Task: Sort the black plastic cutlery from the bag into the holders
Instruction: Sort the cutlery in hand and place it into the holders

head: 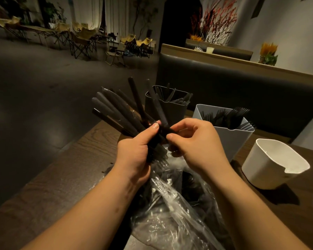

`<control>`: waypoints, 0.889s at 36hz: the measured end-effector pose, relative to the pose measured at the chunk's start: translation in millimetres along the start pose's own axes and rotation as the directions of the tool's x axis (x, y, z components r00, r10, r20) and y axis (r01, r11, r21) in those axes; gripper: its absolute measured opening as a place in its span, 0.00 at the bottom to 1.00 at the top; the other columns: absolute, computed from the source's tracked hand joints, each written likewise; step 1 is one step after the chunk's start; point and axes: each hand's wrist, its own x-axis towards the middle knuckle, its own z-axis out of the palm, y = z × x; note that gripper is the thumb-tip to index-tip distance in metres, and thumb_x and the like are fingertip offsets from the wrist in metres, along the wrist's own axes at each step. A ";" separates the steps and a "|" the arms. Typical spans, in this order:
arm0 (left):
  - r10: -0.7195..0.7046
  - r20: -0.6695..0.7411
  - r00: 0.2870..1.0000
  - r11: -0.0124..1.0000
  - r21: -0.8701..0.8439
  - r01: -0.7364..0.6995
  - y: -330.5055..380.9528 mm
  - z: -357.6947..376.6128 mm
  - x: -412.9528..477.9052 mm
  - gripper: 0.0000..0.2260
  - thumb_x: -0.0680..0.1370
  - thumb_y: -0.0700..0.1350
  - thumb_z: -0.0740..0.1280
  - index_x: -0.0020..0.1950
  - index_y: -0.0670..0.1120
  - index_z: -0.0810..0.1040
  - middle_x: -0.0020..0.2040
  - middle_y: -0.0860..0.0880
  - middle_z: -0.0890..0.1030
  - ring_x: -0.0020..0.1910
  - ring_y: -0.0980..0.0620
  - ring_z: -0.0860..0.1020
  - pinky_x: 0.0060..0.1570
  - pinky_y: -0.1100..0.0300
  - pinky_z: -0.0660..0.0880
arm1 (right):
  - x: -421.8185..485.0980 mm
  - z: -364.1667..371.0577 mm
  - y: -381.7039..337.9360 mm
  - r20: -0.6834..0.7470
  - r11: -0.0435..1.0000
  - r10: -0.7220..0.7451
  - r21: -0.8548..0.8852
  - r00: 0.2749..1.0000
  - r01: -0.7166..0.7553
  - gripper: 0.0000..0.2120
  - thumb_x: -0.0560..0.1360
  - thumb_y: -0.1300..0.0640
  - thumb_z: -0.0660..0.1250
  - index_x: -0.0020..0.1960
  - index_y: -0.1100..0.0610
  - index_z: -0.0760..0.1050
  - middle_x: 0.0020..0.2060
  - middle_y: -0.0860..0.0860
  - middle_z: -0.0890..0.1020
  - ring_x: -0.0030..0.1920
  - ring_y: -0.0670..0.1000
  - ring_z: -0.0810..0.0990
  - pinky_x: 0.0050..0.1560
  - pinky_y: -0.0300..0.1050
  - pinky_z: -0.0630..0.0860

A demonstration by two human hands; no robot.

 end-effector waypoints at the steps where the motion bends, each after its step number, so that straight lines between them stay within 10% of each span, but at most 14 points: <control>1: 0.012 -0.003 1.000 1.000 0.029 -0.012 -1.0 -0.2 0.3 0.09 0.75 0.39 0.71 0.53 0.38 0.85 0.47 0.37 0.86 0.44 0.43 0.86 0.41 0.52 0.82 | 0.7 -3.2 -0.4 -0.009 1.000 -0.001 -0.016 1.000 0.001 0.05 0.73 0.63 0.75 0.45 0.54 0.83 0.34 0.51 0.85 0.34 0.50 0.85 0.37 0.49 0.84; 14: -0.033 0.011 0.999 0.989 0.145 0.032 -13.0 5.6 -8.1 0.10 0.76 0.44 0.72 0.49 0.37 0.83 0.37 0.43 0.83 0.32 0.50 0.83 0.29 0.60 0.78 | 6.2 -45.0 -12.5 0.187 0.918 0.075 -0.396 0.979 0.005 0.10 0.66 0.58 0.81 0.40 0.52 0.80 0.35 0.50 0.85 0.34 0.48 0.85 0.41 0.51 0.85; 27: -0.003 0.034 0.999 0.998 0.062 0.001 -4.5 3.6 -4.2 0.16 0.70 0.45 0.73 0.51 0.35 0.83 0.45 0.39 0.85 0.42 0.44 0.85 0.41 0.54 0.82 | -0.2 -34.0 -10.0 0.234 0.997 0.034 -0.079 0.972 -0.015 0.13 0.75 0.66 0.72 0.52 0.49 0.86 0.36 0.51 0.87 0.34 0.58 0.85 0.34 0.49 0.84; 32: 0.036 0.015 0.999 0.998 0.044 -0.036 -8.8 5.7 -5.5 0.10 0.76 0.41 0.70 0.47 0.33 0.82 0.35 0.42 0.84 0.32 0.49 0.84 0.31 0.61 0.79 | 1.4 -30.6 -5.9 0.195 0.982 0.041 -0.189 0.980 -0.003 0.11 0.75 0.61 0.74 0.52 0.46 0.85 0.36 0.49 0.86 0.34 0.53 0.84 0.31 0.40 0.81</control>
